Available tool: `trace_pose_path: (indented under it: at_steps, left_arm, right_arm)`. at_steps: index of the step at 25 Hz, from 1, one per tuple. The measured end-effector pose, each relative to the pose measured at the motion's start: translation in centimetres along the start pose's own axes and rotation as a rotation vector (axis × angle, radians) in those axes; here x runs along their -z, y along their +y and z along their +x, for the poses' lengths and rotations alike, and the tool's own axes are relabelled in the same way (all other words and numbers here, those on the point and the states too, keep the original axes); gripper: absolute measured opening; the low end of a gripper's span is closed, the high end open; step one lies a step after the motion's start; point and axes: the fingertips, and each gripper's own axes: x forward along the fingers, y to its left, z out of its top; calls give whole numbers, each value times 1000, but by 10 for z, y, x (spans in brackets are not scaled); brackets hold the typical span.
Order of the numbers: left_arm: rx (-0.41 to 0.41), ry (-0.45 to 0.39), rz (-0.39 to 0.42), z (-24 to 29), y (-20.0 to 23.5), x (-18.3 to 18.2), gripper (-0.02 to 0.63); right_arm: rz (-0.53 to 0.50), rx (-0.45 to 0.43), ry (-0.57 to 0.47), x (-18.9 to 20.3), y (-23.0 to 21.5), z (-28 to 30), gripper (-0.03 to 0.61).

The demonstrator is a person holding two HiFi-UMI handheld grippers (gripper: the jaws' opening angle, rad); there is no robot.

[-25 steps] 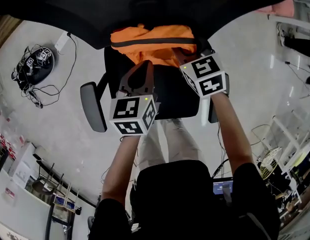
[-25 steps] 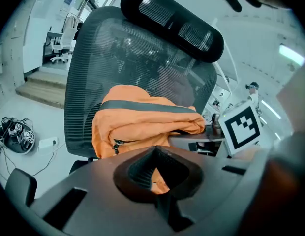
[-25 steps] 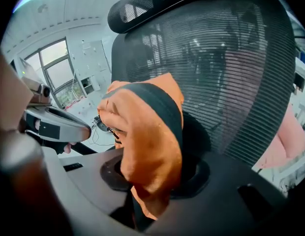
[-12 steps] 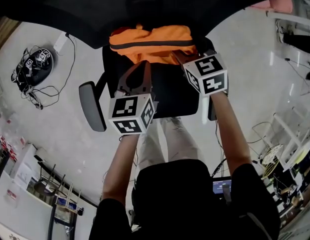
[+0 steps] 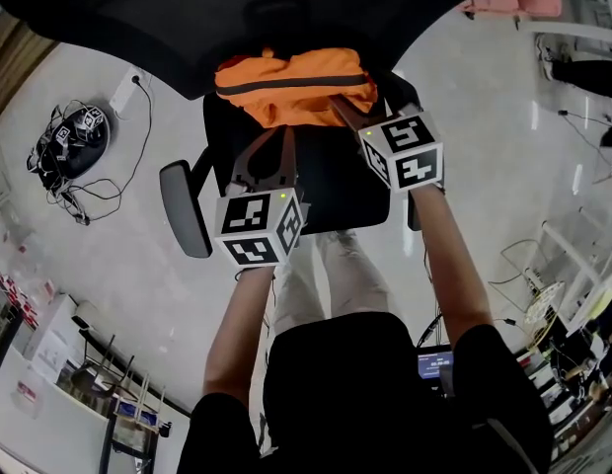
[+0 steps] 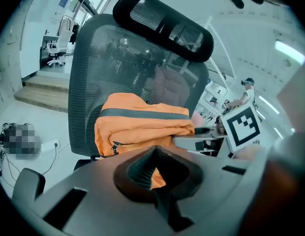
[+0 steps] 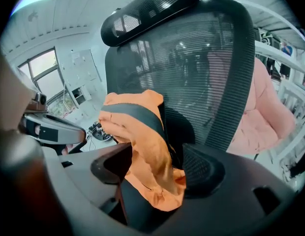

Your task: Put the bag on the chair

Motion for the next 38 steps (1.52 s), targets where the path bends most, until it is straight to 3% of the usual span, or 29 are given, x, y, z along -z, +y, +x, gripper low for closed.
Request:
trace_pose_path:
  at_steps: [17,25,30,38]
  left_arm:
    - [-19,-52,14,-75,-14,-6,9]
    - [-4,-106,78,-126,-34,-29,9]
    - [16,-128,121,-161,-52,-35,9]
    - [46,-197,105,-225,-67,-53,9]
  right_arm:
    - [78,5,-60,-15,40,-68,282]
    - [93,54,-133,-39,66,-122,197]
    - [81,75,-176,-49,95,-159,89]
    - [53,84,-286,-80,145,-216,18]
